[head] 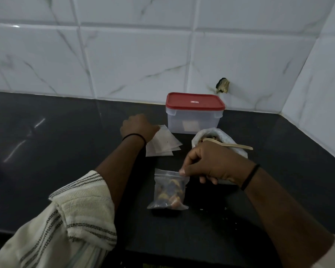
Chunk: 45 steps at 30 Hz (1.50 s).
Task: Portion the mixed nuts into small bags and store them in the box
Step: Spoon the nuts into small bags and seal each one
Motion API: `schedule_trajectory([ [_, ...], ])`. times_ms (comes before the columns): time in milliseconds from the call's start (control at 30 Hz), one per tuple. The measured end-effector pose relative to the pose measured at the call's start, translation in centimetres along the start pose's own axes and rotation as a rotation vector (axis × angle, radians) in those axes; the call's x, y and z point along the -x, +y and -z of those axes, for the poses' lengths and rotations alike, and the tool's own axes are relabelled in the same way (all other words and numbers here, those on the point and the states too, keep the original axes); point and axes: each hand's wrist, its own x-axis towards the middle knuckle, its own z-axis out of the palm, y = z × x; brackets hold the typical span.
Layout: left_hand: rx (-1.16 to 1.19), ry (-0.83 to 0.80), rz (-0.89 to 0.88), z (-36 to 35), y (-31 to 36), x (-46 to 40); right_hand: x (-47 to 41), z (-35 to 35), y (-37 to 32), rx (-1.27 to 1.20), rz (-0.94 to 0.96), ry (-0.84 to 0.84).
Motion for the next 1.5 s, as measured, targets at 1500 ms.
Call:
schedule_trajectory([
  [1500,0.779,0.177,-0.880,0.0,7.1,8.9,-1.2,1.8,1.3,-0.403,0.190,0.918],
])
